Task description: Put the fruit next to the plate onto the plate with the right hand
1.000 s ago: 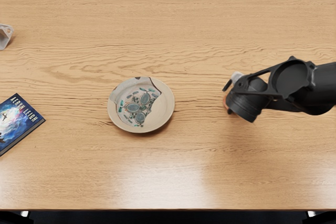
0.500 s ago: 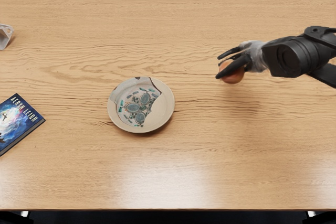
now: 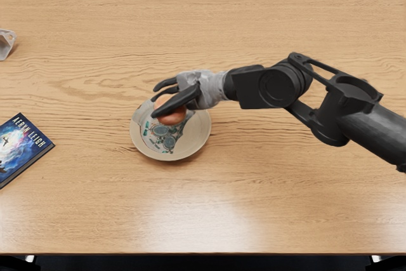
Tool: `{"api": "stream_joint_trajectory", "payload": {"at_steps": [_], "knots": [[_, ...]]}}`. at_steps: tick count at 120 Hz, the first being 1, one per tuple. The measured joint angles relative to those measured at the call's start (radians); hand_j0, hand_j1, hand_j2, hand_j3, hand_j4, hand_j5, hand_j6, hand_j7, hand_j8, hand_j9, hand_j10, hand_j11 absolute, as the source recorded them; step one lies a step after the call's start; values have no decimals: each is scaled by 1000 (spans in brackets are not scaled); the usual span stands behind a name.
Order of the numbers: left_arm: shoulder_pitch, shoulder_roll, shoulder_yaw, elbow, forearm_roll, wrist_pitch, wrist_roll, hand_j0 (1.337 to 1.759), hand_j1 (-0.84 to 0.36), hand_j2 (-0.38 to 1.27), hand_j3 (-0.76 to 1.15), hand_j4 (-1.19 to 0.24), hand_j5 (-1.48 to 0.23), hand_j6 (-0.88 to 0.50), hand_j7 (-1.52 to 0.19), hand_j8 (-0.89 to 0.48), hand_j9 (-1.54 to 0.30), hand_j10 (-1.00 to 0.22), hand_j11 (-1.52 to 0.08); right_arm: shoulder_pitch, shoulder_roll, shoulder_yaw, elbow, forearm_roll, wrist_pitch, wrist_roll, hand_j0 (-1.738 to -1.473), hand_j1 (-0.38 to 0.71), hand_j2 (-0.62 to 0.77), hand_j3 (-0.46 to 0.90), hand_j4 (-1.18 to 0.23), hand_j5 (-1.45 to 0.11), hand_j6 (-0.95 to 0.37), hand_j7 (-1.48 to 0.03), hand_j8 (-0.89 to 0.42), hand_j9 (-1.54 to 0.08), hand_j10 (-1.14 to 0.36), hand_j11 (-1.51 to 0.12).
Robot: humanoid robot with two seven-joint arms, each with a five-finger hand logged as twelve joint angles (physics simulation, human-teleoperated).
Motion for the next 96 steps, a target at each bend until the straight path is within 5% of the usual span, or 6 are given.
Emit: {"api": "stream_joint_trajectory", "payload": {"at_steps": [18, 52, 55, 56, 58, 96], "knots": [[0, 0, 0, 0, 0, 0, 0, 1658, 349, 0, 0, 0, 0, 0, 0, 0, 0, 0, 0, -6, 31, -5, -76, -67, 8, 1, -1643, 256, 116, 0, -844, -1180, -611, -1130, -333, -1144, -379, -1200], [0, 0, 0, 0, 0, 0, 0, 1658, 349, 0, 0, 0, 0, 0, 0, 0, 0, 0, 0, 3, 19, -33, -125, -124, 5, 0, -1654, -177, 21, 0, -232, -323, -174, -310, -117, -313, -113, -328], [0, 0, 0, 0, 0, 0, 0, 1658, 349, 0, 0, 0, 0, 0, 0, 0, 0, 0, 0, 5, -3, -27, -119, -124, 7, 0, -1655, -194, 18, 0, -208, -289, -157, -278, -106, -280, -103, -293], [0, 0, 0, 0, 0, 0, 0, 1658, 349, 0, 0, 0, 0, 0, 0, 0, 0, 0, 0, 6, -11, -25, -117, -124, 9, 1, -1655, -199, 18, 0, -198, -281, -151, -268, -101, -272, -73, -592], [0, 0, 0, 0, 0, 0, 0, 1658, 349, 0, 0, 0, 0, 0, 0, 0, 0, 0, 0, 6, -29, -20, -112, -125, 12, 0, -1655, -209, 15, 0, -189, -256, -142, -249, -99, -248, -116, -309], [-5, 0, 1, 0, 0, -1, 0, 1658, 349, 0, 0, 0, 0, 0, 0, 0, 0, 0, 0, -109, -545, 102, -25, -17, 290, 0, -1657, -298, 0, 0, -56, -78, -47, -75, -37, -77, -49, -126]]}}
